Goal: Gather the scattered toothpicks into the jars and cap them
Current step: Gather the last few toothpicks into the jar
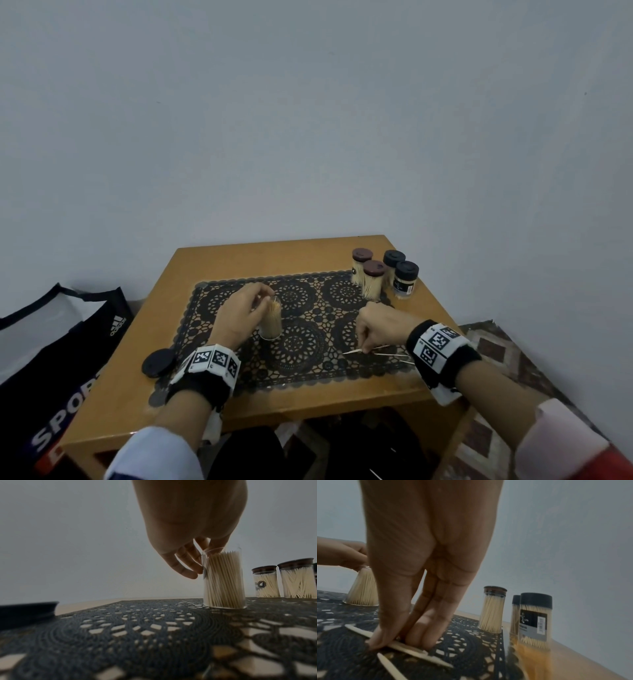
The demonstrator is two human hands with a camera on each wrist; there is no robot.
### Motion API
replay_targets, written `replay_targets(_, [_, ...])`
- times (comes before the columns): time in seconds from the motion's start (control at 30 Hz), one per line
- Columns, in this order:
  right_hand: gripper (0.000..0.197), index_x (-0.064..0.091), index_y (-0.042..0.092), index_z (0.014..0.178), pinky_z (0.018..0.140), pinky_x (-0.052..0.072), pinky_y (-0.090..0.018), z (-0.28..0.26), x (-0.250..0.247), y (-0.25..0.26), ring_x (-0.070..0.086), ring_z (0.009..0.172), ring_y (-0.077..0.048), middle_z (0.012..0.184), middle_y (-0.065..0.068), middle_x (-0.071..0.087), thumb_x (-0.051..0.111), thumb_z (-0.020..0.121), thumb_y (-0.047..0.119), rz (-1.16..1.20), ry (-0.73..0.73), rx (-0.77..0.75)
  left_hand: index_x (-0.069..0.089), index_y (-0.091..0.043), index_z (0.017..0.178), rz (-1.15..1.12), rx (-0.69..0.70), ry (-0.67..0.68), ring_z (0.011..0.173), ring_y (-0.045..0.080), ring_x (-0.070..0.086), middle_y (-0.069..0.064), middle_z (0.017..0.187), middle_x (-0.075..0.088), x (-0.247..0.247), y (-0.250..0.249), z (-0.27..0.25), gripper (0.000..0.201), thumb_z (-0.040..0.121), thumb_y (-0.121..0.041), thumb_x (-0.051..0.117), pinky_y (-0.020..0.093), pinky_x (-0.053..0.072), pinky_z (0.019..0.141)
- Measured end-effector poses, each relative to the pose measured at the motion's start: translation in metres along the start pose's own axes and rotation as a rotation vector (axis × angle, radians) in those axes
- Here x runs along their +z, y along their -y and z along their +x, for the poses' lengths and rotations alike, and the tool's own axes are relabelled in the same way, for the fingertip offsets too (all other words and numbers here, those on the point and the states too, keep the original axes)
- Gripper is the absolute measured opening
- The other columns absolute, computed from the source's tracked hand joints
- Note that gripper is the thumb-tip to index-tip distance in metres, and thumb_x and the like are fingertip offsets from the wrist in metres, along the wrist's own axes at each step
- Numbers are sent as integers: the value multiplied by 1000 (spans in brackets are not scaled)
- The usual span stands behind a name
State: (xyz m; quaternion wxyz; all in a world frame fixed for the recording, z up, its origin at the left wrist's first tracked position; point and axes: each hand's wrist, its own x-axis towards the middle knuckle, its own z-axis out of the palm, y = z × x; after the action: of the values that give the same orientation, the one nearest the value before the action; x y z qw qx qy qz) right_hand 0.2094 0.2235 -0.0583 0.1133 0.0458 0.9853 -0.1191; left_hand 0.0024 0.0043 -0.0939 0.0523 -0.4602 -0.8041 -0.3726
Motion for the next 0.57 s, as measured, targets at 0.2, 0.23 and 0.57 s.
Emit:
replay_targets(0.2, [9, 63, 15, 77, 57, 42, -22, -6, -3, 9, 54, 72, -9, 79, 6, 62, 61, 81, 8, -109, 85, 49, 59, -31, 101, -2, 1, 1, 90, 7, 59, -12, 100, 63, -1, -2, 0, 13, 97, -20, 56, 37, 54, 78])
replay_targets(0.23, [10, 60, 18, 77, 56, 39, -22, -6, -2, 10, 53, 73, -10, 80, 6, 60, 62, 83, 11, -133, 96, 51, 60, -31, 101, -1, 1, 2, 90, 7, 59, -12, 100, 64, -1, -2, 0, 13, 97, -20, 56, 37, 54, 78])
replay_targets(0.57, [20, 67, 11, 97, 67, 46, -28, -12, 2, 15, 53, 73, -11, 85, -2, 66, 58, 81, 2, -117, 43, 48, 61, -28, 102, -10, -3, 3, 90, 7, 60, -11, 100, 64, 0, 1, 1, 12, 96, -19, 55, 38, 54, 80])
